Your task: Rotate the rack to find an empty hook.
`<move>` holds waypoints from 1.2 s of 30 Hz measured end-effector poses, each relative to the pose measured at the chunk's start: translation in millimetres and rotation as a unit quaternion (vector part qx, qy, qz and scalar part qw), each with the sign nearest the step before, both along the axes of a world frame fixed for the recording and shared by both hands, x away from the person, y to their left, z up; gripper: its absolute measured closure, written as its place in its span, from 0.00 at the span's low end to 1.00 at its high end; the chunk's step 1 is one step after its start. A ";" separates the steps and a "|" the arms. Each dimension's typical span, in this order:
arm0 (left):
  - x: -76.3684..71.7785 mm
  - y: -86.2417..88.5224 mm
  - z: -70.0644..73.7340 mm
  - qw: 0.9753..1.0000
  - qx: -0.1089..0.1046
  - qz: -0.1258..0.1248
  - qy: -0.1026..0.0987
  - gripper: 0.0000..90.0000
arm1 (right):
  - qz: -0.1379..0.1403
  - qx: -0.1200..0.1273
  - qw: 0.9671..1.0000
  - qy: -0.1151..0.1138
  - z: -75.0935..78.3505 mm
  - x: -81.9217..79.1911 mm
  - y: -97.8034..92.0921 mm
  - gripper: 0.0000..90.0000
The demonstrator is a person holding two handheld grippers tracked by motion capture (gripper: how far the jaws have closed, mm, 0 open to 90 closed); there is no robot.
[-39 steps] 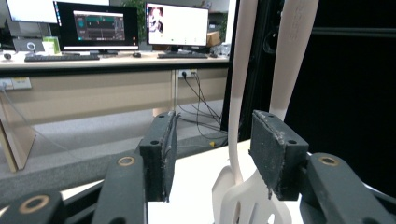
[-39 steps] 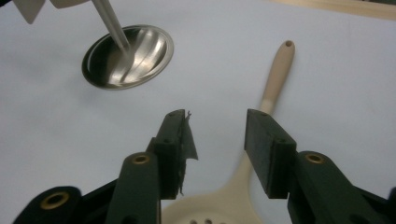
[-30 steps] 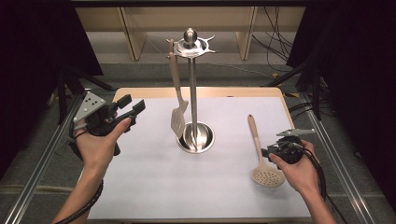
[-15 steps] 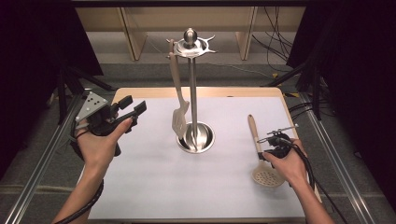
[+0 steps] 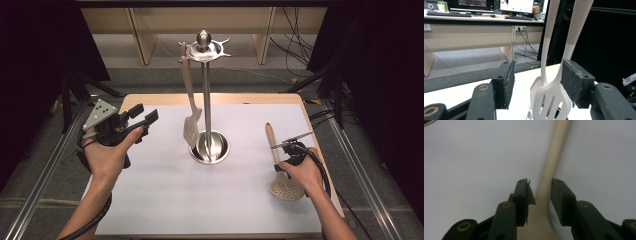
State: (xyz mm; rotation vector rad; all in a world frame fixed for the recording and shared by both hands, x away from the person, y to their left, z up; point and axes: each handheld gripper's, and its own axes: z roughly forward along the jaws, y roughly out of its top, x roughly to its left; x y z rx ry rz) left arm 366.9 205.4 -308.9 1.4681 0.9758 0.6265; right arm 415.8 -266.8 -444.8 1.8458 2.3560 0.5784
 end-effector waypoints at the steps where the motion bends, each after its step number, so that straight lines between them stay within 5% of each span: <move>1: 0.1 -0.1 0.0 1.000 0.000 0.000 0.000 0.48 | 0.000 0.000 1.000 0.004 -1.1 0.9 0.1 0.75; 8: -0.1 -1.3 0.2 1.000 -0.001 -0.003 0.000 0.48 | 0.008 -0.019 1.000 0.005 -4.0 6.5 1.4 0.75; 14: -0.6 -1.8 0.5 1.000 0.000 -0.006 -0.002 0.48 | -0.011 -0.019 0.999 0.035 -5.1 10.4 5.0 0.76; 15: -0.7 -1.7 0.7 1.000 -0.001 -0.006 -0.002 0.48 | 0.000 -0.027 0.999 0.021 -7.1 11.9 3.3 0.77; 26: -0.5 -2.1 0.7 1.000 -0.001 -0.008 -0.002 0.48 | -0.017 -0.022 0.999 0.038 -7.0 14.7 4.6 0.82; 28: 0.0 -2.8 0.2 1.000 -0.002 -0.009 0.000 0.48 | -0.035 -0.018 0.997 0.060 -5.3 13.7 6.9 0.84; 30: 0.7 -3.0 -0.3 1.000 -0.001 -0.009 0.000 0.48 | -0.021 -0.025 0.998 0.054 -5.9 13.0 6.0 0.87; 31: 0.9 -3.1 -0.4 1.000 -0.001 -0.009 0.000 0.48 | -0.039 -0.021 0.996 0.075 -3.9 11.3 9.0 0.87; 33: 1.1 -3.1 -0.4 1.000 0.000 -0.010 0.001 0.48 | -0.013 -0.042 0.998 0.048 -7.2 10.6 6.9 0.87; 36: 0.8 -2.9 -0.3 1.000 -0.001 -0.009 0.000 0.48 | -0.007 -0.047 0.997 0.061 -4.5 9.1 9.6 0.87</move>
